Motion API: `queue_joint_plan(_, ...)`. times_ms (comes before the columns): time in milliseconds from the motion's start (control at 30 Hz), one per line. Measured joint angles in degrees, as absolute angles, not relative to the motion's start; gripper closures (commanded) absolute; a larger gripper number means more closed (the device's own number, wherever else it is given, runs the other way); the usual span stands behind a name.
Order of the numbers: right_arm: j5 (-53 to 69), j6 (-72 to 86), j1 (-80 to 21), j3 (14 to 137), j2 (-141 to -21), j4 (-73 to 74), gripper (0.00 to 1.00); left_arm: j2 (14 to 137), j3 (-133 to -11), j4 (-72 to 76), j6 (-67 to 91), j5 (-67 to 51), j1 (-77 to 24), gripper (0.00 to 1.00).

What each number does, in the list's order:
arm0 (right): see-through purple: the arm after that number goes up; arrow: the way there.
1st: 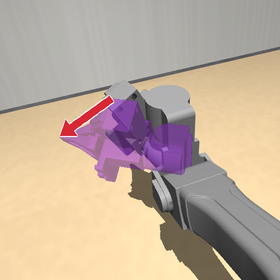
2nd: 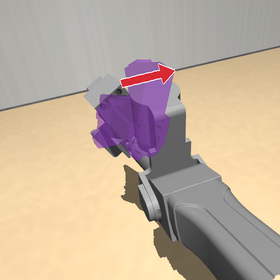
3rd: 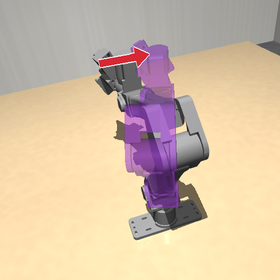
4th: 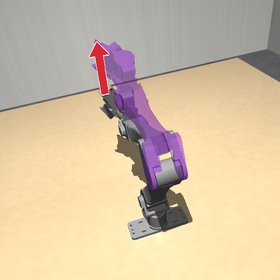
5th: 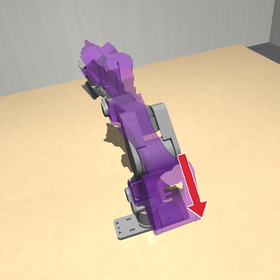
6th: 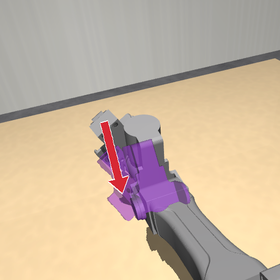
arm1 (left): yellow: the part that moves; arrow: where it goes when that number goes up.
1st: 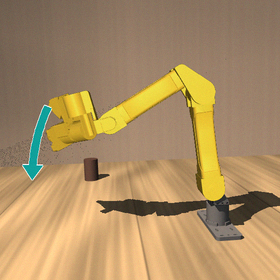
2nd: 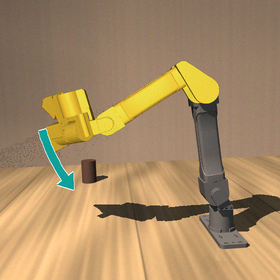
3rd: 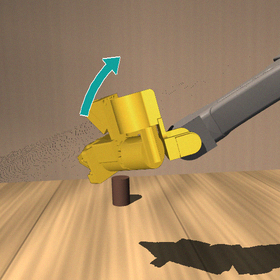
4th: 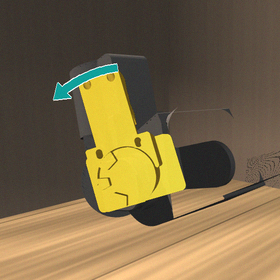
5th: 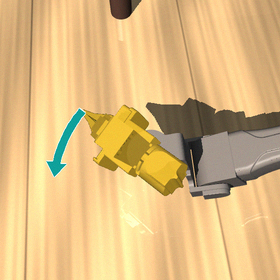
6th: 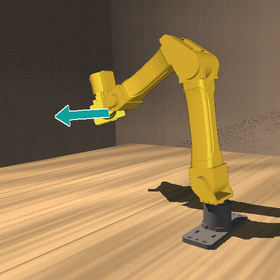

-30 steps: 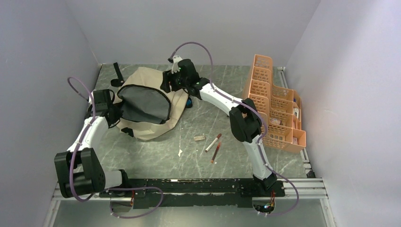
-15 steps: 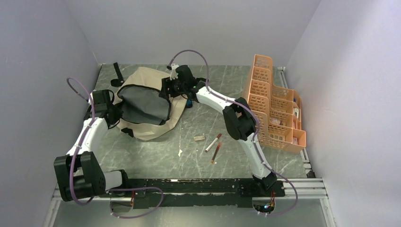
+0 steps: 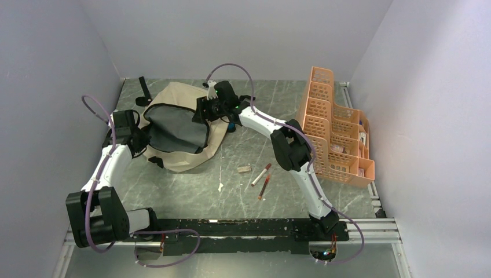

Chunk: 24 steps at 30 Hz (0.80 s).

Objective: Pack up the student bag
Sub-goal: Adjust the student bag at the center of the board.

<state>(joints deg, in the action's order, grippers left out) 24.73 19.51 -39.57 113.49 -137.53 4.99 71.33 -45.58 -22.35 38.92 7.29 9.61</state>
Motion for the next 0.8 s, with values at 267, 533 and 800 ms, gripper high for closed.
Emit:
queue_joint_plan(267, 28.29, 21.21, -39.48, 113.43, -137.75, 4.51, 0.44, 70.48, -45.58, -22.57, 38.79, 7.16, 9.61, 0.95)
queue_joint_plan(533, 36.25, 24.69, -39.38, 110.00, -137.27, -2.02, 0.54, 70.48, -46.52, -23.42, 38.76, 6.94, 9.61, 0.95)
queue_joint_plan(800, 41.89, 25.34, -40.62, 106.26, -134.32, -4.05, 0.55, 70.43, -46.57, -23.57, 38.76, 6.68, 9.61, 0.95)
